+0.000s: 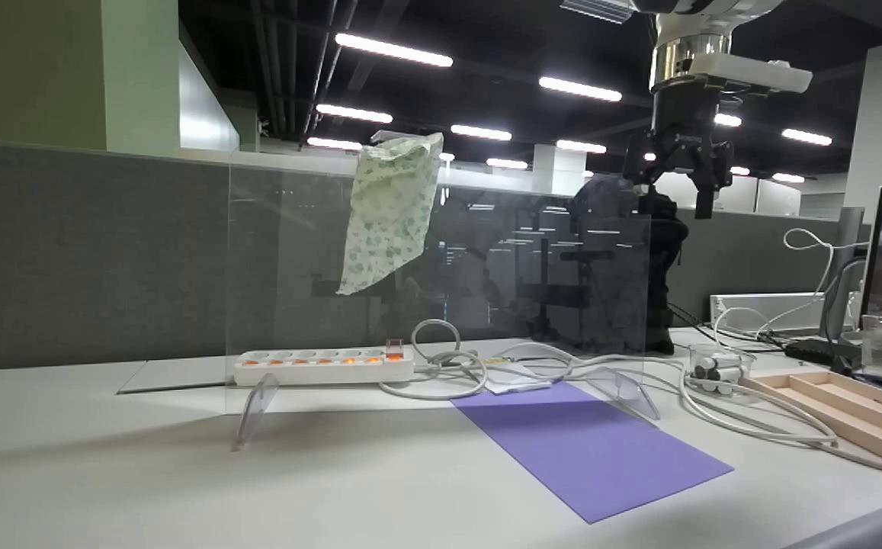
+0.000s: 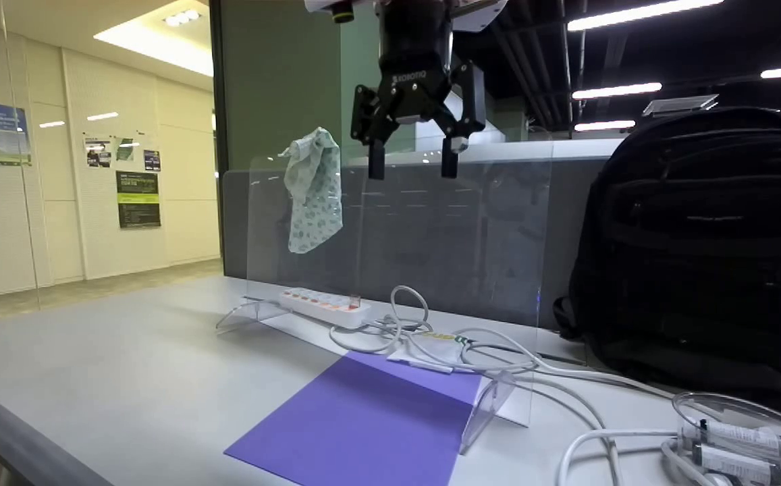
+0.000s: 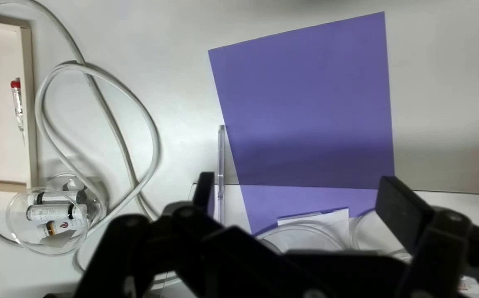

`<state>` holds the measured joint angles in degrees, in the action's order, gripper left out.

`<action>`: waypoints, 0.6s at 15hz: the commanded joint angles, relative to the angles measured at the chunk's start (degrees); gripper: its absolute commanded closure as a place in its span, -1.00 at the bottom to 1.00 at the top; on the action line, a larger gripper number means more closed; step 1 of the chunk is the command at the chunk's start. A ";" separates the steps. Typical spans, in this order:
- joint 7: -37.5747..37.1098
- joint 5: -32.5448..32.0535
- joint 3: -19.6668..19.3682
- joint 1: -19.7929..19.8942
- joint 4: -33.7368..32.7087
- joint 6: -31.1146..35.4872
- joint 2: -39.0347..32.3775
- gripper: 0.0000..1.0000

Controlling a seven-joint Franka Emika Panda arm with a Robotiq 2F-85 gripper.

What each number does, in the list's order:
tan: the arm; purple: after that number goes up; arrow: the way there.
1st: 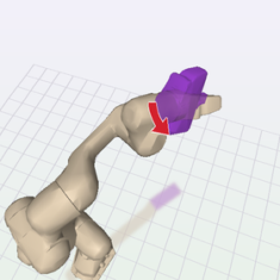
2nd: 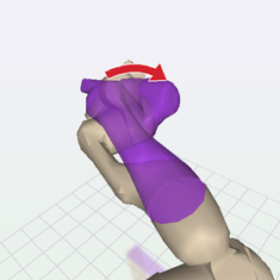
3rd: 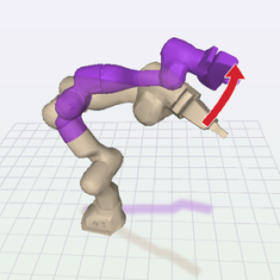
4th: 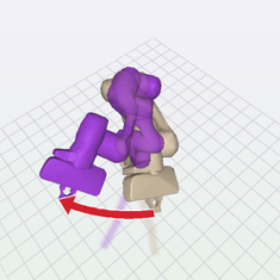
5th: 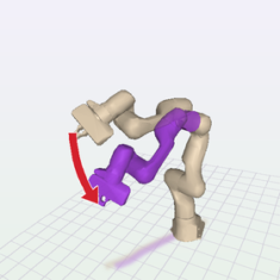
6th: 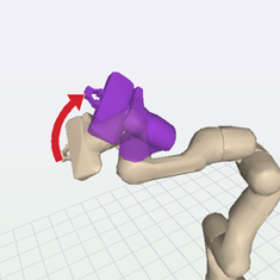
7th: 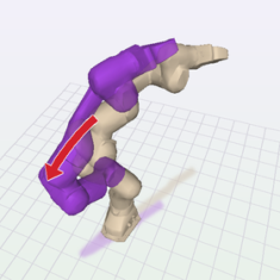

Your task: Unhang the cloth and put it on the table

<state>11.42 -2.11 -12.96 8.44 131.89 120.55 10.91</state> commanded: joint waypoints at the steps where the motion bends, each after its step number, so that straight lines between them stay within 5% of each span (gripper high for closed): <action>1: 0.10 0.12 0.49 0.52 -0.09 -0.10 -0.04 -1.00; 9: -2.43 0.35 7.91 -4.58 5.59 16.63 4.92 -1.00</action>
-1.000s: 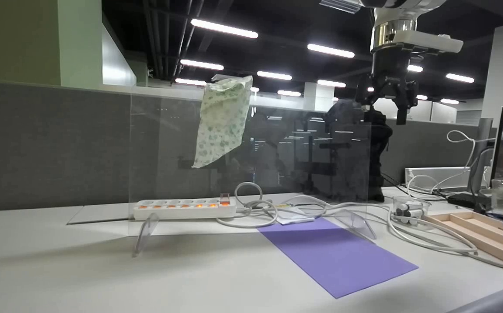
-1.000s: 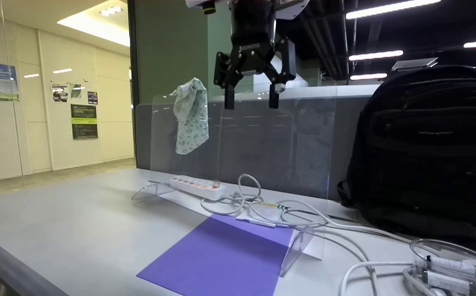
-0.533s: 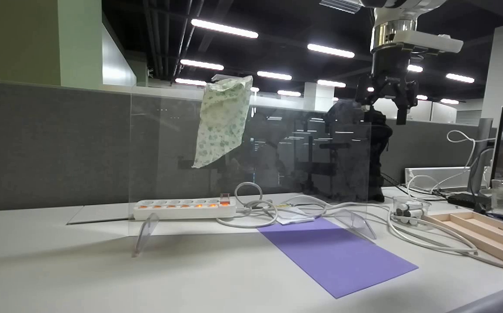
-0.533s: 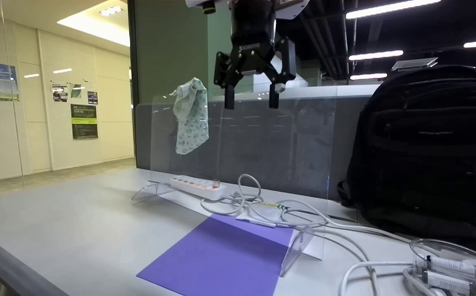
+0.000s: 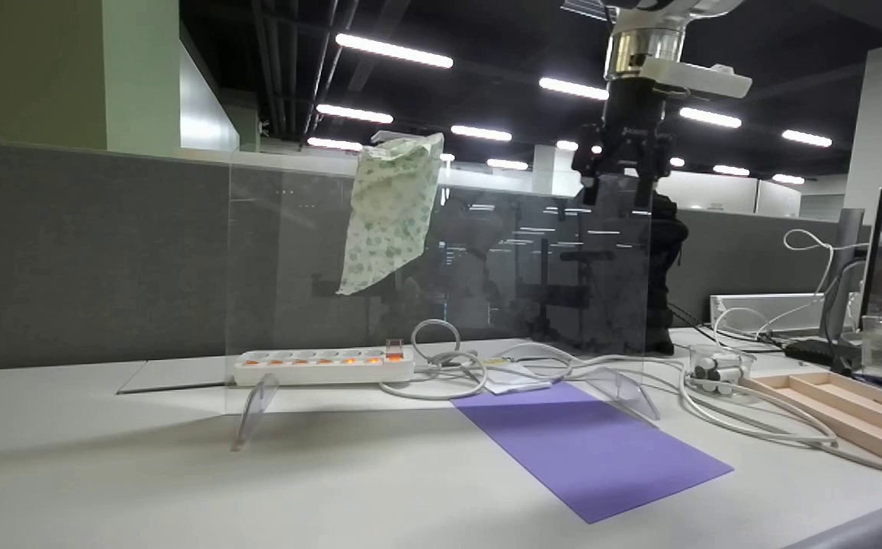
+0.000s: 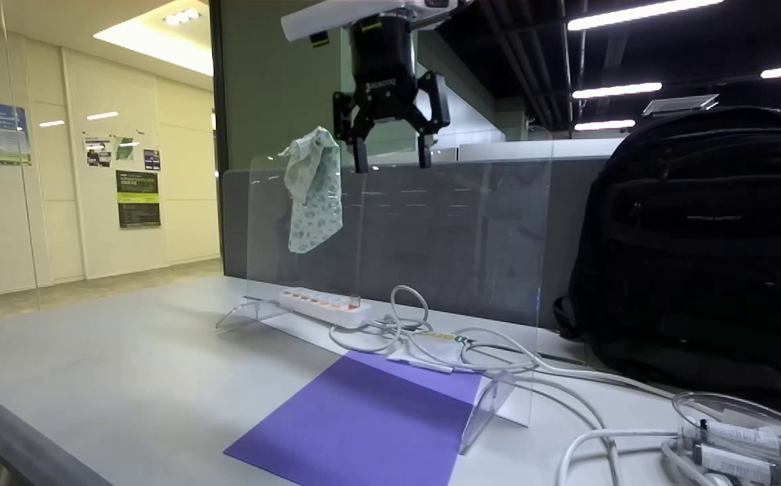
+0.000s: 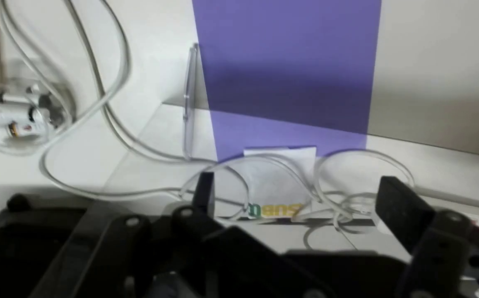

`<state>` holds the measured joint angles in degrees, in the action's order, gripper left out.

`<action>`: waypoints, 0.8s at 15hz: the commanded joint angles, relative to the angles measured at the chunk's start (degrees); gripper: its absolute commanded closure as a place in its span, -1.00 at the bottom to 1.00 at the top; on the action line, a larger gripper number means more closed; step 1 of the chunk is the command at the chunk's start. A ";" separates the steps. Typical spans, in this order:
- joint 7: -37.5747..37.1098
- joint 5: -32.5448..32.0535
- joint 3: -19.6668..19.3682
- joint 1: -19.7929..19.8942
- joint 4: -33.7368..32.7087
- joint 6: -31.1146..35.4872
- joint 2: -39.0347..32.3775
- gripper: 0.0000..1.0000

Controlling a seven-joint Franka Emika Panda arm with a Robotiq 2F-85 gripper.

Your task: Unhang the cloth and put it on the table

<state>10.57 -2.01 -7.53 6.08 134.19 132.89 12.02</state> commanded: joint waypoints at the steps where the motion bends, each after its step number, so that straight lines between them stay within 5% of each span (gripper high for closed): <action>1: -1.57 1.41 3.58 -3.54 3.95 5.73 4.63 -1.00; 9: -3.51 12.90 9.61 -14.19 5.15 28.69 6.25 -1.00; 12: -2.81 11.69 9.40 -14.59 5.16 28.13 5.87 -1.00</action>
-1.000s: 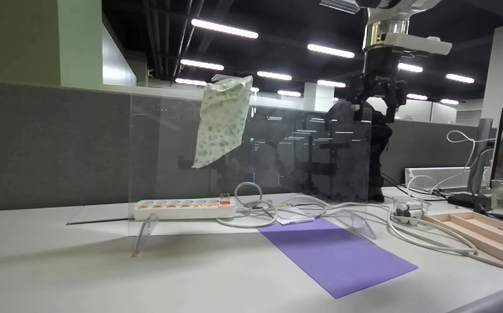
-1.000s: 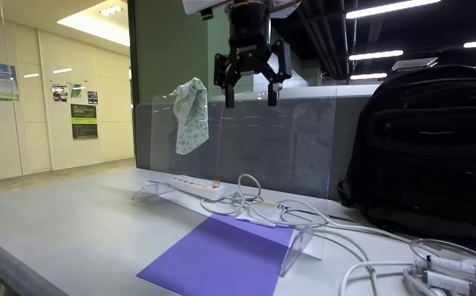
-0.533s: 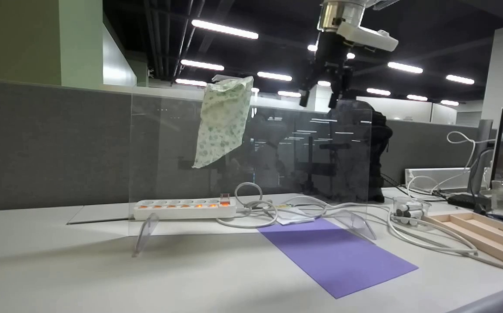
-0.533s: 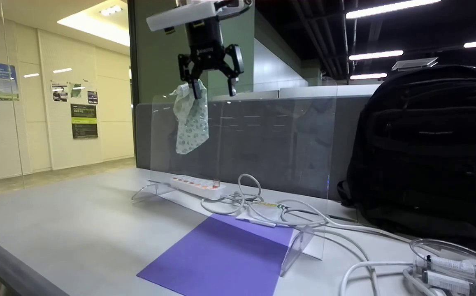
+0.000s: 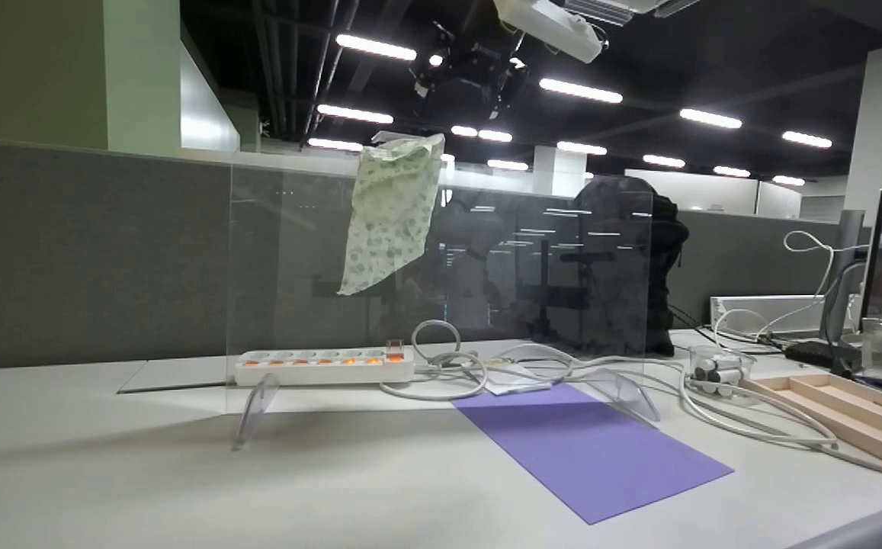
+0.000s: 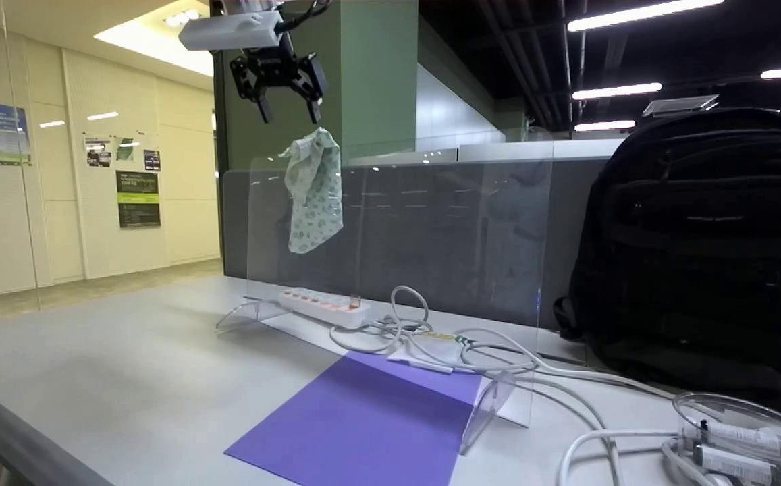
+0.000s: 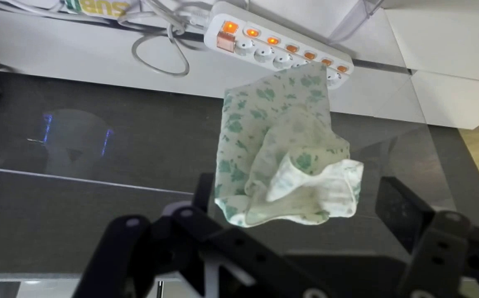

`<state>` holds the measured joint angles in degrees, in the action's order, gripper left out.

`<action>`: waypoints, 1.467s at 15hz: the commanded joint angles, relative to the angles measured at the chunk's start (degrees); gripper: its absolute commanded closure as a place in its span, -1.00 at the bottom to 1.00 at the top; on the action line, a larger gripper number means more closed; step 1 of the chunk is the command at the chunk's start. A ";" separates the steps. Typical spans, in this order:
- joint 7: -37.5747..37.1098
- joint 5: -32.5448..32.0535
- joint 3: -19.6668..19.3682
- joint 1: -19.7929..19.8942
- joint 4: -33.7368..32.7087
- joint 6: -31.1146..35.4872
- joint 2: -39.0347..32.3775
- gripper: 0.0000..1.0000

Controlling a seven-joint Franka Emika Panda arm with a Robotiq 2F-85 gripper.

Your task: Unhang the cloth and put it on the table

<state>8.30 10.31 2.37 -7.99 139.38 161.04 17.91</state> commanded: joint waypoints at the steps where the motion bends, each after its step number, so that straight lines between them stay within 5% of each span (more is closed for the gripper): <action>1: -0.69 -0.62 -0.45 -0.57 -0.03 0.17 -0.02 -1.00; 4: -0.07 -0.55 -0.72 -0.73 -0.14 1.09 -0.53 -1.00; 13: 10.97 10.16 -3.73 -10.29 -1.67 16.12 -7.96 -1.00; 22: 9.71 13.44 -5.74 -9.84 -2.66 16.62 -9.70 -1.00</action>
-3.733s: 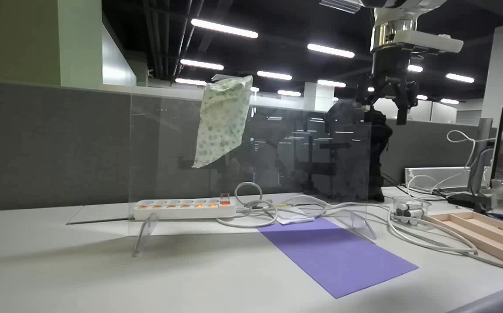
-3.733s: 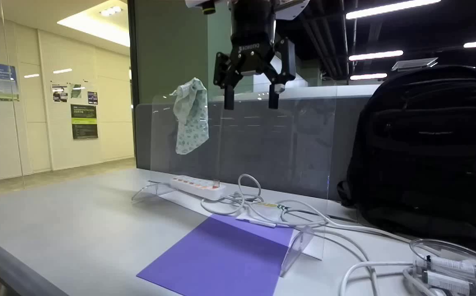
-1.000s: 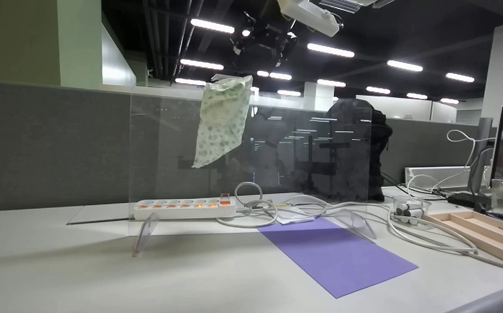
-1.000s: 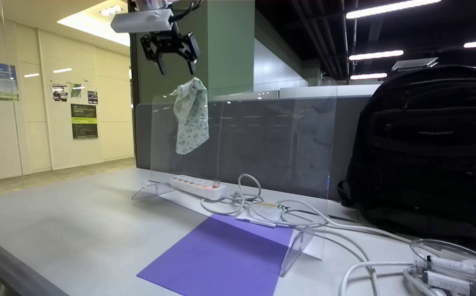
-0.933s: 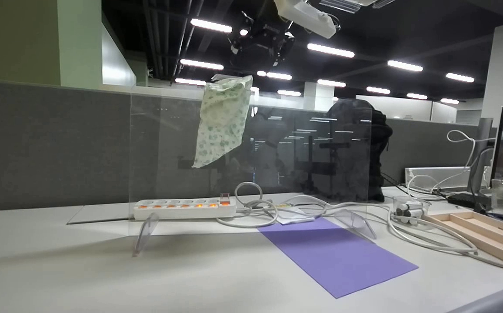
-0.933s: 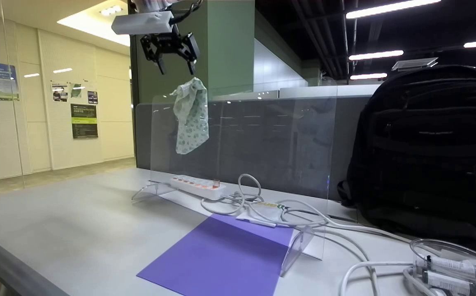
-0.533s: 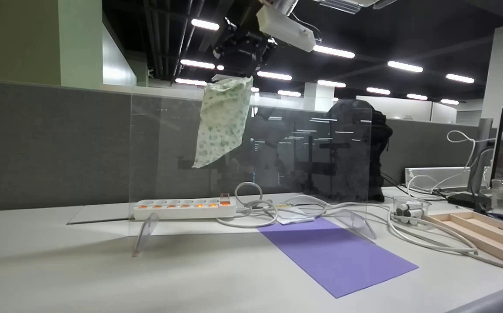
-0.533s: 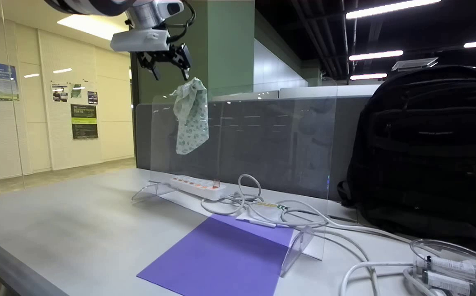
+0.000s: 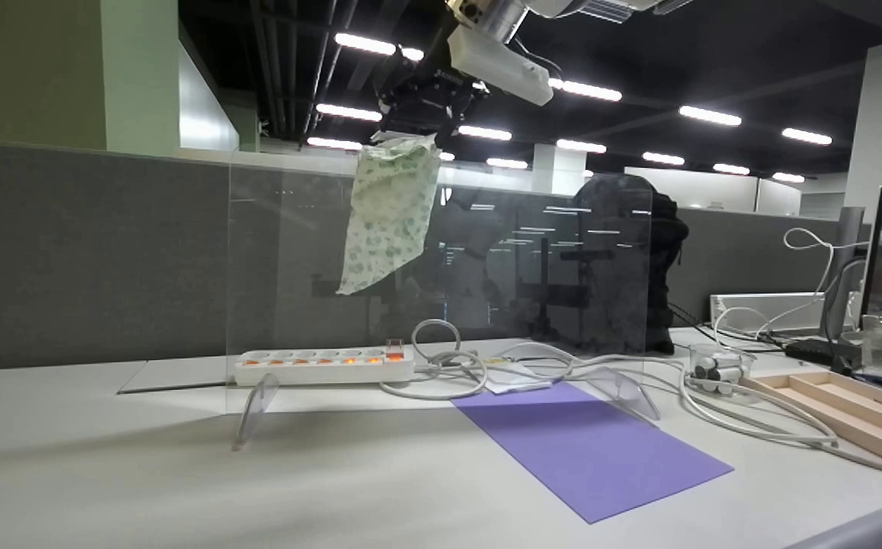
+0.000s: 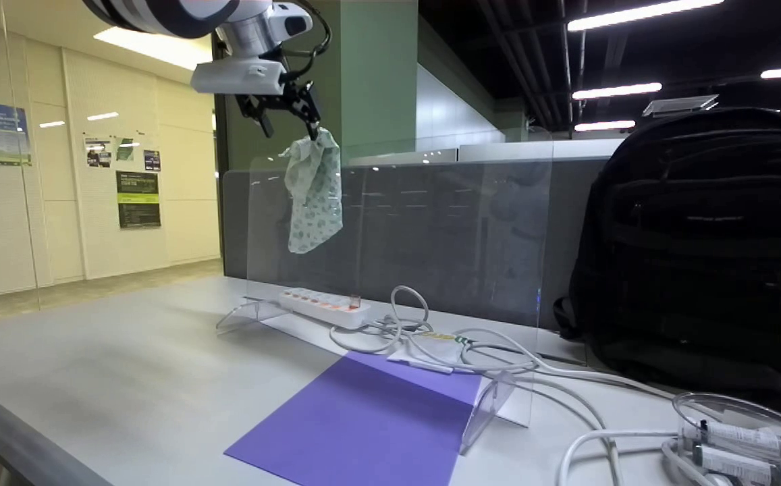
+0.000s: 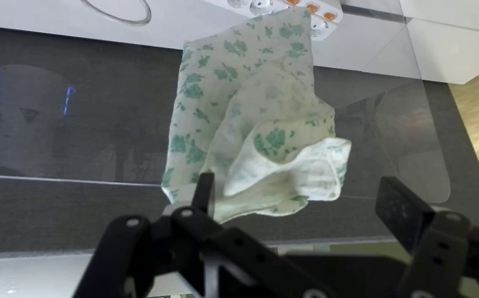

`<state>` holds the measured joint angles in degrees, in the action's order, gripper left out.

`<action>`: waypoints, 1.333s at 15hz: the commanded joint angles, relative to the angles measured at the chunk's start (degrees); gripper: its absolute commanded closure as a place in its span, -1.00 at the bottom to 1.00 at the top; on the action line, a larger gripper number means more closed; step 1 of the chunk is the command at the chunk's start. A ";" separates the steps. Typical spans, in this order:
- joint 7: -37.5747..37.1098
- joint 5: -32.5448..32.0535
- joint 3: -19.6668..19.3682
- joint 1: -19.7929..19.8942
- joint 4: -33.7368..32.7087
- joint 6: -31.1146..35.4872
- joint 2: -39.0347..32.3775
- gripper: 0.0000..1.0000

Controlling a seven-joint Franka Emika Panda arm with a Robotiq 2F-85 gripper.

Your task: Unhang the cloth and put it on the table

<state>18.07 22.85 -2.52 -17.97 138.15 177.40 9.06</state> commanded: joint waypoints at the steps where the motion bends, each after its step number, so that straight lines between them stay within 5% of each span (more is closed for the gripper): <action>1: -0.04 0.96 -1.18 0.14 -1.59 -0.04 -1.03 -1.00; 6: -0.22 1.41 -2.00 -0.04 -2.56 -0.08 -3.16 -1.00; 8: 0.19 2.31 -2.14 -0.43 -3.11 0.06 -4.09 -0.48; 12: 0.67 4.20 -2.00 -1.01 -4.00 0.15 -4.94 0.11; 18: 3.04 7.92 -2.23 -2.30 -4.64 -1.18 -4.54 0.92; 20: 4.44 9.10 -2.35 -2.72 -4.54 -4.63 -4.08 1.00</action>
<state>20.04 29.44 -4.14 -19.62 134.75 176.73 4.66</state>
